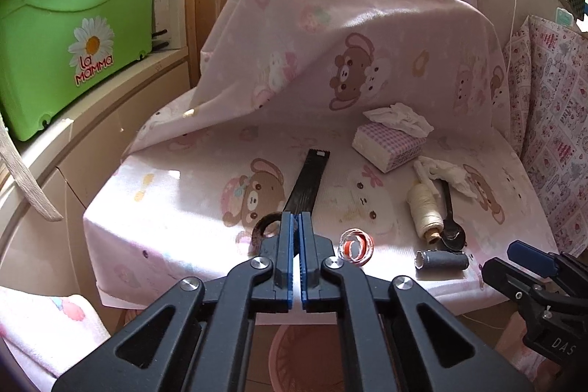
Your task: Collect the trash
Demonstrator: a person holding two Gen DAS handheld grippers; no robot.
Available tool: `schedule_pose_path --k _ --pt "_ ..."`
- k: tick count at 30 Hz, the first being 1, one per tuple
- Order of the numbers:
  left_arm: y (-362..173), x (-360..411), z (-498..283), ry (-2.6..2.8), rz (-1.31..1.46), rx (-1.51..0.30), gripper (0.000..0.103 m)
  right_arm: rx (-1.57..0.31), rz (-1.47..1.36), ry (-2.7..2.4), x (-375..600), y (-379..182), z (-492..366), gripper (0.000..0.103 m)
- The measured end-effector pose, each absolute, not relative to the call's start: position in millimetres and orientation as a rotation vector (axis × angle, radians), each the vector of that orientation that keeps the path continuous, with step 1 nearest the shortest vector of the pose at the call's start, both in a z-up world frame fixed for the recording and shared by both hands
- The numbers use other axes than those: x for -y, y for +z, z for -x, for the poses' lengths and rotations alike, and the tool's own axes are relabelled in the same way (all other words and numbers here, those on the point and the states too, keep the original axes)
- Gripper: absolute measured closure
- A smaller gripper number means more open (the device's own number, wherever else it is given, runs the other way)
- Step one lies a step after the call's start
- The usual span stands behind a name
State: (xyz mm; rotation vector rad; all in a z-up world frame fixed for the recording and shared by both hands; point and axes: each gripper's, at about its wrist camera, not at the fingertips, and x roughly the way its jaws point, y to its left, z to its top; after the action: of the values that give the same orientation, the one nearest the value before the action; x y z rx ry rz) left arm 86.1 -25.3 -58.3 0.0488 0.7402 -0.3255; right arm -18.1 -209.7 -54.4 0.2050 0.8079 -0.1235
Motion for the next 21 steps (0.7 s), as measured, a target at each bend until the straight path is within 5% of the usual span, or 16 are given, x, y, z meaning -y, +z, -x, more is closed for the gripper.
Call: schedule_pose_path --k 3,21 --pt "-52.0 18.0 -82.0 -0.312 -0.046 -0.722 0.101 -0.795 -0.208 -0.112 204.4 -55.1 18.4 0.033" --pt "-75.7 0.1 -85.5 -0.263 -0.046 -0.944 0.103 -0.776 -0.134 -0.132 177.4 -61.2 2.6 0.033"
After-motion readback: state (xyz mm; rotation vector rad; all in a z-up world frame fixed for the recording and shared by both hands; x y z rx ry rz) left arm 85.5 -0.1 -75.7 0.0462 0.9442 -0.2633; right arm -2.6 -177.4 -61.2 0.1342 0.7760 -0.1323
